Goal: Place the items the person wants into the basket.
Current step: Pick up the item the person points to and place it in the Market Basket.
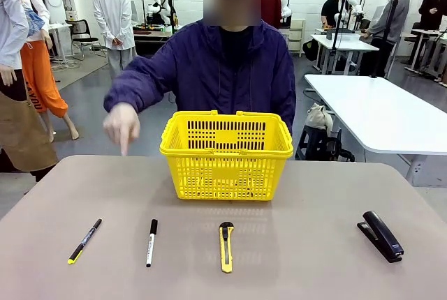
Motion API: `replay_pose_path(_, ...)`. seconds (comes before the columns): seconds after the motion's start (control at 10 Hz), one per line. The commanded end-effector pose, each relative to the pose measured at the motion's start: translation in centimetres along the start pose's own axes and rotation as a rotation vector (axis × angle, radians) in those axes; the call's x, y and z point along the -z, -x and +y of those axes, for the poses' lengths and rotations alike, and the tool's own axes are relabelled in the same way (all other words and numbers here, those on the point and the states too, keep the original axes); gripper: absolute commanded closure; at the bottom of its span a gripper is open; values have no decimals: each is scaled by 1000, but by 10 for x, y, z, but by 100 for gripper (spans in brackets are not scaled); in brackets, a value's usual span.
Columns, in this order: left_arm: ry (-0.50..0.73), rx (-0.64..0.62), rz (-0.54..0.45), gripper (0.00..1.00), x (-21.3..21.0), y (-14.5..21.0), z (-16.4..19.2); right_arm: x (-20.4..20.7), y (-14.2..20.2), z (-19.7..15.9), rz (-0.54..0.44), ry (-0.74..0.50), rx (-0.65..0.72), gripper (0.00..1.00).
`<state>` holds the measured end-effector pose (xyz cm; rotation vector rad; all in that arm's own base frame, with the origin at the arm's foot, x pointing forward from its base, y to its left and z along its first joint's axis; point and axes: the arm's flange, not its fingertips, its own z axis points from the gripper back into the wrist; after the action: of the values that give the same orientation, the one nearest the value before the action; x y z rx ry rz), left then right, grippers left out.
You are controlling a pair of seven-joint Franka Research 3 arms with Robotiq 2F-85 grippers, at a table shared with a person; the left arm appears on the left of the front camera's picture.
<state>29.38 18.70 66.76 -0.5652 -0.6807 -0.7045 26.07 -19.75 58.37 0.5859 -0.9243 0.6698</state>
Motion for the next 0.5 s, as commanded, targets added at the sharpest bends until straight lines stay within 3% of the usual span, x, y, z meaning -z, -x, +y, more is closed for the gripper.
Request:
replay_pose_path(0.0,12,19,-16,0,-2,1,0,2,-1,-2,-19,-13,-11,0)
replay_pose_path(0.4,0,0,0,0,0,0,0,2,-1,-2,-19,-13,-11,0)
